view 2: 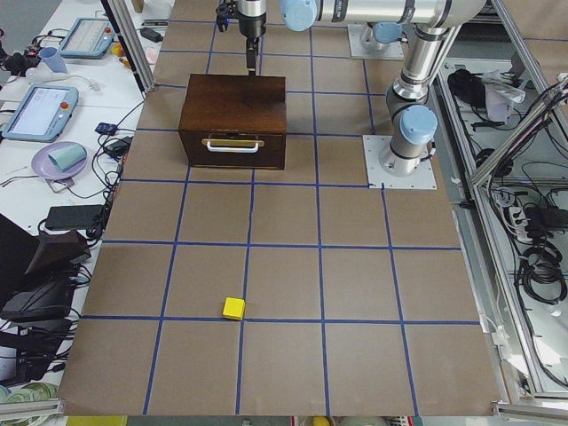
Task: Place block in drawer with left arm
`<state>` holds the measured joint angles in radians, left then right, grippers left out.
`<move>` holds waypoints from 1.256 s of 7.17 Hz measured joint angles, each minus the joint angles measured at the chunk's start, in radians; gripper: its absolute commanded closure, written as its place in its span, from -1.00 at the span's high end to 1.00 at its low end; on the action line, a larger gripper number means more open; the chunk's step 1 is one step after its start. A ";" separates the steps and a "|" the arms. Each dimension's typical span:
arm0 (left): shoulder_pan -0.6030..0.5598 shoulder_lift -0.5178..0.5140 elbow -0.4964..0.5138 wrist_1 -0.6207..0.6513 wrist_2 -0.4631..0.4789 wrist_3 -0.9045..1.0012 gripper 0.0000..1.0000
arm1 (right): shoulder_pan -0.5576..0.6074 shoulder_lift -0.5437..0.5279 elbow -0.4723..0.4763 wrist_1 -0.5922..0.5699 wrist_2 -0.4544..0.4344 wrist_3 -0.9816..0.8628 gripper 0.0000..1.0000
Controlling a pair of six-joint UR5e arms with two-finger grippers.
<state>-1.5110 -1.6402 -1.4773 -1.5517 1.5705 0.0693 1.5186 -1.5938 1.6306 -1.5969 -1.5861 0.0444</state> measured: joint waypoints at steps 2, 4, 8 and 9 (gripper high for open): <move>0.000 -0.001 0.000 0.002 0.004 0.001 1.00 | 0.000 0.000 0.000 0.000 0.000 0.000 1.00; 0.005 -0.004 0.005 0.001 0.003 0.001 1.00 | 0.000 0.000 0.000 0.000 0.000 0.000 1.00; 0.121 -0.052 0.019 0.010 -0.008 0.095 1.00 | 0.000 0.000 0.000 0.000 0.000 0.000 1.00; 0.171 -0.076 0.023 0.014 -0.006 0.116 1.00 | 0.000 0.000 0.000 0.000 0.000 0.000 1.00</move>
<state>-1.3402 -1.7165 -1.4543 -1.5377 1.5643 0.1851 1.5187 -1.5938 1.6306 -1.5969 -1.5865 0.0445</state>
